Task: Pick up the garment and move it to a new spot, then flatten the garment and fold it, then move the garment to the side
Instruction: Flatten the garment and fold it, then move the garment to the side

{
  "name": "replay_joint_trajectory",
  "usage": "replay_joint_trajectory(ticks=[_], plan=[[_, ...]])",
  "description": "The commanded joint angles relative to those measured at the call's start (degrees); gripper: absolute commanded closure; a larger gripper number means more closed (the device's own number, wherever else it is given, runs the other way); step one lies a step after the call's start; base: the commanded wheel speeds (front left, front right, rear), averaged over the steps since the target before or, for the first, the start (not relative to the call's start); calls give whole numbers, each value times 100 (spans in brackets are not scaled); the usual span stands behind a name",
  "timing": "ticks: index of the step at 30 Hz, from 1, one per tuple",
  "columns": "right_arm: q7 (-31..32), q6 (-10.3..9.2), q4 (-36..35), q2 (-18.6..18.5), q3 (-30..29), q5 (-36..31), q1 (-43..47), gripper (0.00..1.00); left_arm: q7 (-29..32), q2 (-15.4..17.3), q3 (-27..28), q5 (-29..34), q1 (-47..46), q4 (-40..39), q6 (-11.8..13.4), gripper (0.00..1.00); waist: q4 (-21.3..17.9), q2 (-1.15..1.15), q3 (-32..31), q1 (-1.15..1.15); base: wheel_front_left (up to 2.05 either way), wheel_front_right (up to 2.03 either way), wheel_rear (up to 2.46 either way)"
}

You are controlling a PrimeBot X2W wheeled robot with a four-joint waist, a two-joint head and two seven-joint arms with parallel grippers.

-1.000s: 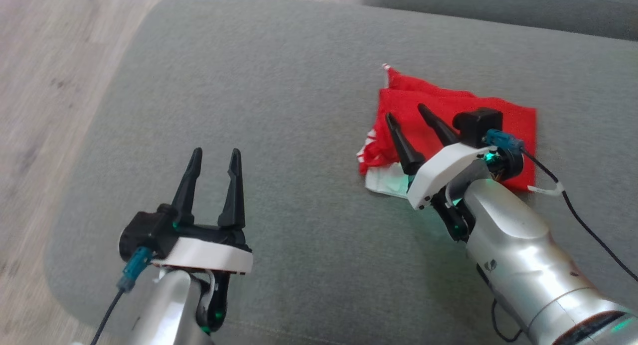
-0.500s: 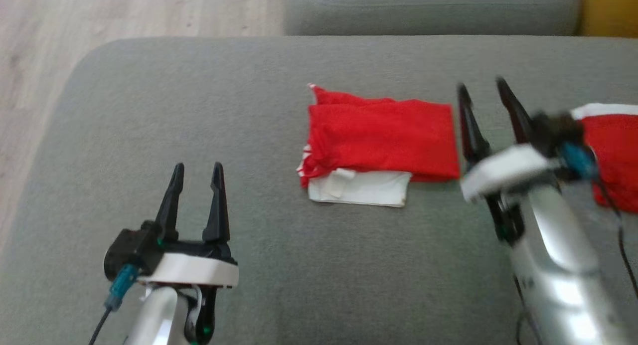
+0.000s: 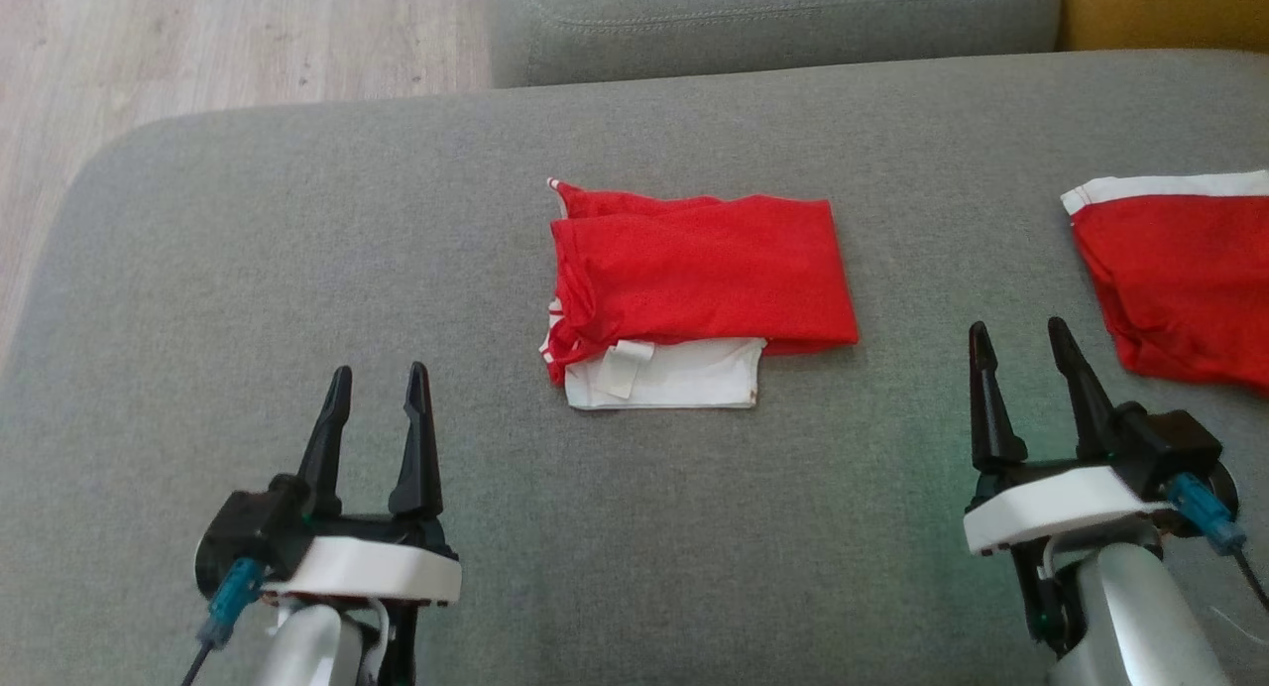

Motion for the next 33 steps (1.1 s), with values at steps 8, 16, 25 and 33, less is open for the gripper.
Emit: replay_joint_trajectory(ticks=[8,16,25,33], plan=[[-12,-5,-247,1,117,-106,-368,0,-24,39,135,-7,-317,-190,-19,0,215,0,216,0,0,0,0],[701,-5,366,1,60,-252,-1129,0,-24,39,-37,-21,-555,-185,-37,0,573,0,640,0,0,0,0],[1299,-5,1685,1,-216,-141,-2121,0,-24,39,-236,-87,-781,-149,-47,0,971,0,1026,0,0,0,0],[1786,-5,3066,1,-302,-452,-2796,0,-24,39,-346,-152,-916,-161,-27,0,1206,0,1242,0,0,0,0]])
